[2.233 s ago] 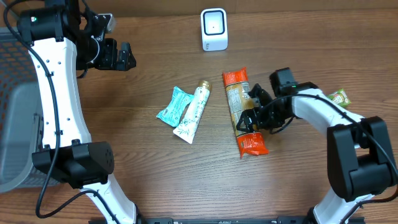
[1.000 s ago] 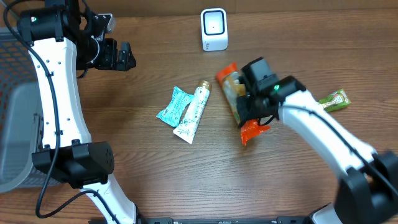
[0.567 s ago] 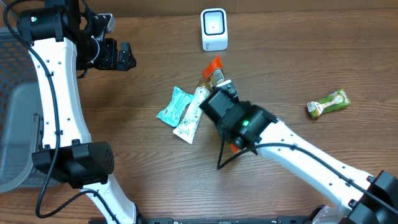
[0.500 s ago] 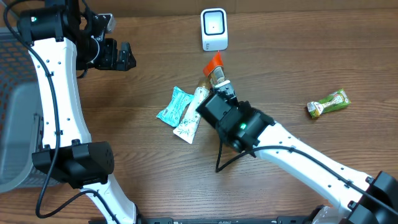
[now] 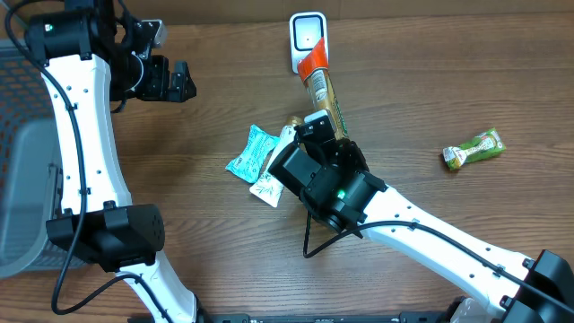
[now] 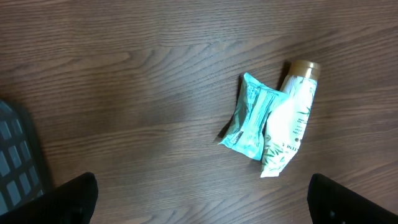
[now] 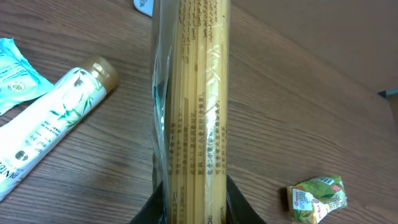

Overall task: Scan the item barcode
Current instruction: 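Raise the pasta pack upright in front of the scanner, then lower the pasta pack back toward the table centre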

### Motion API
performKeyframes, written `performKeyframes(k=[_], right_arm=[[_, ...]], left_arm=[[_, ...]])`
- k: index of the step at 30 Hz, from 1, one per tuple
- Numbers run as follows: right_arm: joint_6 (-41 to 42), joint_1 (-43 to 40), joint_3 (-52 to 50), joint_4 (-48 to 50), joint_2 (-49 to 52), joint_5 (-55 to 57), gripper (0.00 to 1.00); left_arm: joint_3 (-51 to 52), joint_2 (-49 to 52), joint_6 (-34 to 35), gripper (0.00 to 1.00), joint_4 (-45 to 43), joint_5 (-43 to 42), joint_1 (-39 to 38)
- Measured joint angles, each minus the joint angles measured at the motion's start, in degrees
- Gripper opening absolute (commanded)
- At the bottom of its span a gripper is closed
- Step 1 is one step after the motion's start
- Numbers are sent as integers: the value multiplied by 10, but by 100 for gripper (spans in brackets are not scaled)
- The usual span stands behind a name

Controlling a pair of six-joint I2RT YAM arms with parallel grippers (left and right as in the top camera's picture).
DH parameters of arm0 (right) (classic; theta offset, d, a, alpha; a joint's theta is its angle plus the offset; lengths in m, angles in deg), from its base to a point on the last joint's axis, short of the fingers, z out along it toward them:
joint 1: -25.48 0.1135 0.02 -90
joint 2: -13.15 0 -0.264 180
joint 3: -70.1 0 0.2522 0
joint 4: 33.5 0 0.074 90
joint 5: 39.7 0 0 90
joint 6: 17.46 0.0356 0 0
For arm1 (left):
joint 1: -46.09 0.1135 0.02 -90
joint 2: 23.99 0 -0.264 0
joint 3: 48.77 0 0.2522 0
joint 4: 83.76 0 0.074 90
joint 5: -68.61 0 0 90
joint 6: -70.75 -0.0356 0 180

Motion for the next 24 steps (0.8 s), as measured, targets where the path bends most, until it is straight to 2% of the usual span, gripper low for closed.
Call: performKeyframes(k=[7, 17, 24], right_arm=[[-2, 0, 0, 21, -12, 8, 4], [-9, 0, 0, 44, -110, 18, 4], [-10, 0, 0, 44, -128, 24, 4]], left_arm=[[0, 0, 0, 100, 0, 0, 0], [0, 0, 0, 100, 0, 0, 0], [0, 0, 0, 100, 0, 0, 0]])
